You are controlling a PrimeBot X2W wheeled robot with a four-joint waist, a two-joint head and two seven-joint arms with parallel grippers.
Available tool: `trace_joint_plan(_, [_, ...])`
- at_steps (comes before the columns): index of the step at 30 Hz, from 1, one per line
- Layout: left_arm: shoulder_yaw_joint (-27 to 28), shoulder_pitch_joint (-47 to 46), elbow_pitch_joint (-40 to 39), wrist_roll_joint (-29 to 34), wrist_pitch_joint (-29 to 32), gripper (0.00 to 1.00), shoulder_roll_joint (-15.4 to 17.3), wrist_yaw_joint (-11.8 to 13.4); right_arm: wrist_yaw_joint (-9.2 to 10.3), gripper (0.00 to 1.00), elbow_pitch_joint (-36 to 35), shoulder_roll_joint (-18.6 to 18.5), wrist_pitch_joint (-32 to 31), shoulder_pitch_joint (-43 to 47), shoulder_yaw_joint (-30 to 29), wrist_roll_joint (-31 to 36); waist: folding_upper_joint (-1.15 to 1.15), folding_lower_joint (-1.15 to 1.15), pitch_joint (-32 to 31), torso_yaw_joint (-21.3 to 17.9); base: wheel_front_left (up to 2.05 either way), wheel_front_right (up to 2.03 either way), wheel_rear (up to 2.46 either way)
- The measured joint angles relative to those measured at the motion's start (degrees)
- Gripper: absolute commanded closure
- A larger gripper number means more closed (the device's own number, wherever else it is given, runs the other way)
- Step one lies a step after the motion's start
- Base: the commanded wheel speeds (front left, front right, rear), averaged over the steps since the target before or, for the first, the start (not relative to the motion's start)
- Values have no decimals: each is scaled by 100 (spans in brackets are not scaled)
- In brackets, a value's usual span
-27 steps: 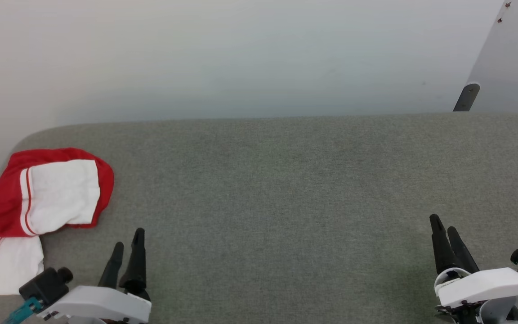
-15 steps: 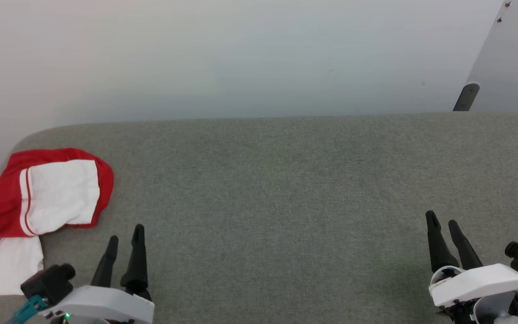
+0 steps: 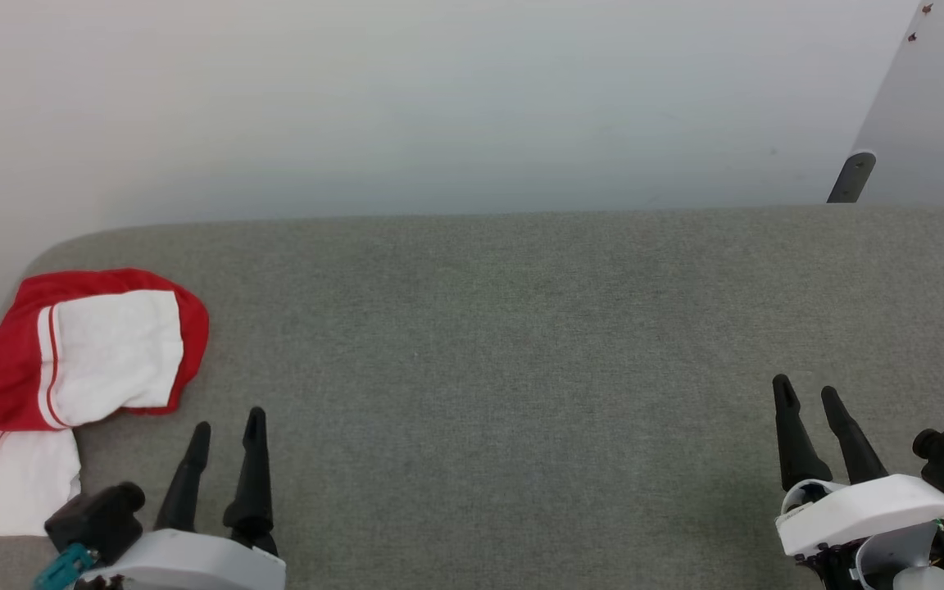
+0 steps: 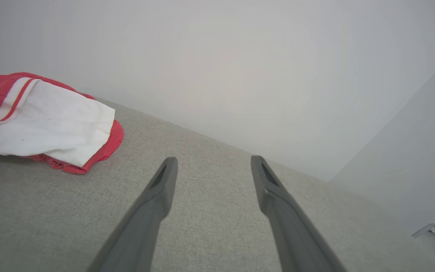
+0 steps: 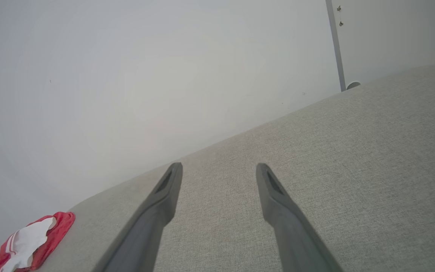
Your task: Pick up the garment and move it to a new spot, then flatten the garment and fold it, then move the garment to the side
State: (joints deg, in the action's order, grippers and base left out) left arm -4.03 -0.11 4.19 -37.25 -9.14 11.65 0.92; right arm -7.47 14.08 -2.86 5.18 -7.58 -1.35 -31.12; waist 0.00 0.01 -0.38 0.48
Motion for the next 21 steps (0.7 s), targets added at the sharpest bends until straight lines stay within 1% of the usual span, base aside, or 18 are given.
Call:
trace_joint_plan(8, [-15, 36, -63, 415, -103, 0, 1, -89, 0, 0, -51, 0, 67, -7, 26, 400, 0, 0, -9, 13, 0, 0, 0])
trace_joint_plan(21, [-81, 79, -187, 1047, -266, 0, 25, -143, 0, 0, -108, -1, 174, -62, 69, 1020, 0, 0, -13, 24, 0, 0, 0])
